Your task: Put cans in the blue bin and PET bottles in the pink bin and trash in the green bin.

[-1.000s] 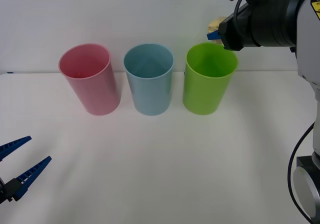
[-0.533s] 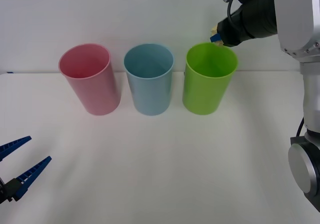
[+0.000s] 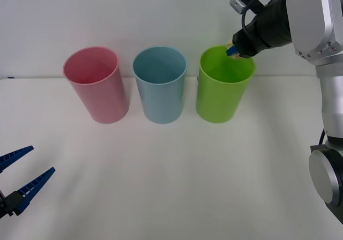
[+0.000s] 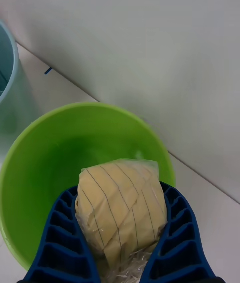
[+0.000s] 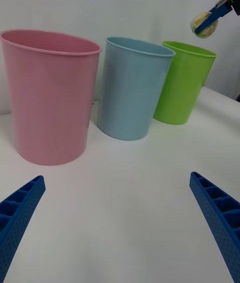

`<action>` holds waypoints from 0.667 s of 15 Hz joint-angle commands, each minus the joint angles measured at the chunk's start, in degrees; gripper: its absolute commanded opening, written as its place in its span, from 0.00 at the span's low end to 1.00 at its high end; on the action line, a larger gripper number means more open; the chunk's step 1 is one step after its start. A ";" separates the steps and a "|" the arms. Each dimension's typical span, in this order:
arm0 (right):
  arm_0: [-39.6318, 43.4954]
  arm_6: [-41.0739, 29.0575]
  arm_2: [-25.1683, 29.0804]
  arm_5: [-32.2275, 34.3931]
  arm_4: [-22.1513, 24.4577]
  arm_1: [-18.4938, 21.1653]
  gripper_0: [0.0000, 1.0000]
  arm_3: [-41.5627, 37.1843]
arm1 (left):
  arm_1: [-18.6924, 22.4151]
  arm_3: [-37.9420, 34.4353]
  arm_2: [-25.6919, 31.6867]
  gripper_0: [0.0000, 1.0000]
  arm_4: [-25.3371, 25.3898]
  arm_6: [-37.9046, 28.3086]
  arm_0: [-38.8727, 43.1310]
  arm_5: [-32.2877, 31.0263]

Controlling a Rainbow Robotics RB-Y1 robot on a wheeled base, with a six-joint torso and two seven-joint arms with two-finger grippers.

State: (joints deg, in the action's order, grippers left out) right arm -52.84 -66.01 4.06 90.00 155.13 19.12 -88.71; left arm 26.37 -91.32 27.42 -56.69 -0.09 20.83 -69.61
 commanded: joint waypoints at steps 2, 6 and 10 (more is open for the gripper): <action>0.02 0.97 -0.90 0.00 -0.09 -0.05 0.00 2.14 | 0.00 0.00 0.00 1.00 0.00 0.00 0.00 0.00; 0.02 0.88 -3.09 -3.52 0.00 0.04 0.00 5.83 | 0.00 0.00 0.00 1.00 0.00 0.00 0.00 0.00; 0.10 0.61 -4.32 -5.71 0.00 0.04 0.00 6.53 | 0.00 0.00 0.00 1.00 0.00 0.00 0.00 0.00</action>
State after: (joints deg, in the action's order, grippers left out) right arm -52.72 -65.45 -0.04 84.41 155.13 19.15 -82.26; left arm 26.37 -91.32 27.42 -56.69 -0.09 20.83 -69.61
